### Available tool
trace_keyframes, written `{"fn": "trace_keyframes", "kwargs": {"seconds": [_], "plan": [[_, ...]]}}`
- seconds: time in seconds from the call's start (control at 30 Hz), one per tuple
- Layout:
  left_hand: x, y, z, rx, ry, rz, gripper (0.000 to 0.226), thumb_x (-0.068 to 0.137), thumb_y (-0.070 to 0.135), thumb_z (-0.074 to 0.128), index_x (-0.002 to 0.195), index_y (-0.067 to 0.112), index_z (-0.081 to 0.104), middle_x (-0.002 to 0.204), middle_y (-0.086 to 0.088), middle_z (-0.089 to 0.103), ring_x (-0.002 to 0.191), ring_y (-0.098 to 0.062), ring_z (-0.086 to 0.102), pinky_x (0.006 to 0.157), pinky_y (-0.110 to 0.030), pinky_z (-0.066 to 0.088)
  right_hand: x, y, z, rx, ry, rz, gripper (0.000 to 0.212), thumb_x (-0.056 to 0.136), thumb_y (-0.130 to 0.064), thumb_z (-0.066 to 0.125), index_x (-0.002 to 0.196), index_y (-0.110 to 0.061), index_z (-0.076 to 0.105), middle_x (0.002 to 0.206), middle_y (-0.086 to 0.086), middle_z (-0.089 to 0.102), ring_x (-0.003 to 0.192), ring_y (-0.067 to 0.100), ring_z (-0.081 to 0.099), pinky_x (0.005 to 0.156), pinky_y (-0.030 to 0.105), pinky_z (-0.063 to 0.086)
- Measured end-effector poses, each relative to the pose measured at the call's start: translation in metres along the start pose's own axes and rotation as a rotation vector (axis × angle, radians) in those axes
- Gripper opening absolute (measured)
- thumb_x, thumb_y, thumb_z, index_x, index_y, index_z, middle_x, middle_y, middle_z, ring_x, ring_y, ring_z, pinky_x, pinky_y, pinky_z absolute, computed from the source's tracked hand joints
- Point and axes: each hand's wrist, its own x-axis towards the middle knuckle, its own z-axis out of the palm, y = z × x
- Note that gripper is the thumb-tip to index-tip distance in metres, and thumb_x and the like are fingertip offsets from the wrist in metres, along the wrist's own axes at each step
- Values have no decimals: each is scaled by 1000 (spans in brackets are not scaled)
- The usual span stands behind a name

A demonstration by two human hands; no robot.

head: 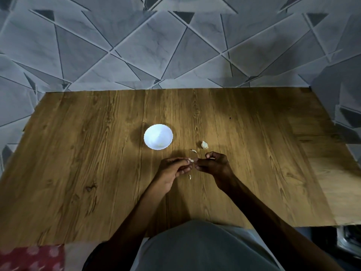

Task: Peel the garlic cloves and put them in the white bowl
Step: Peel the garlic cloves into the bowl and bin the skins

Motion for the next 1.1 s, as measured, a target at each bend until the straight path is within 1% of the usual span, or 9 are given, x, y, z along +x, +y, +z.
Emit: {"fn": "trace_keyframes", "kwargs": {"seconds": [0.1,0.17,0.27,0.37,0.53,0.63,0.77,0.9,1.1], "plan": [[1,1,2,35,47,-22,13,86,1,67,97,-4,73,81,-11,74,69,-14,71,66,-21,57,2,4,0,-97,27,-69,30,75,5,78,84,-6,52,91,30,71,81,40,70,79,49,59],[4,-2,2,163,102,17,14,84,5,70,94,-4,74,77,-9,75,69,-17,72,69,-24,58,4,10,1,-324,87,-220,31,75,1,81,76,-7,51,74,16,73,67,29,71,65,41,59],[9,-5,5,363,157,96,6,81,7,74,82,2,76,67,-6,73,61,-16,70,60,-23,57,6,15,5,-661,148,-444,30,74,-8,83,69,-13,53,63,1,68,55,13,65,52,28,53],[13,-5,5,392,166,97,5,79,5,72,81,0,75,67,-10,72,61,-19,70,61,-27,58,6,16,5,-733,157,-551,28,72,-6,82,68,-14,55,61,-1,63,52,7,56,49,18,44],[17,-5,1,337,131,14,7,76,10,74,78,4,77,72,-11,74,68,-21,72,73,-33,60,6,17,4,-702,131,-584,27,74,-2,81,71,-11,56,65,1,66,61,4,65,52,10,45],[16,-4,-1,276,105,-20,10,77,10,72,82,2,77,75,-12,74,69,-20,71,73,-30,59,8,17,3,-618,119,-531,30,74,-2,82,71,-13,54,67,5,70,60,6,68,54,22,54],[11,-1,-4,78,21,-106,13,83,2,66,92,-4,73,76,-14,70,63,-16,64,61,-21,53,6,11,-3,-192,-16,-233,24,79,8,73,82,-4,52,84,24,73,76,35,72,72,49,59],[11,-2,-7,45,-63,-137,12,85,4,66,94,-2,72,77,-13,68,63,-14,60,61,-20,51,2,6,-7,76,-118,-36,22,76,6,72,84,-5,55,97,29,70,84,32,71,81,44,57],[15,-11,1,304,7,-54,8,86,3,65,90,0,71,77,-12,70,63,-16,65,58,-20,54,6,10,-4,189,-67,84,22,80,9,67,80,-8,54,92,22,72,83,28,71,75,32,60]]}}
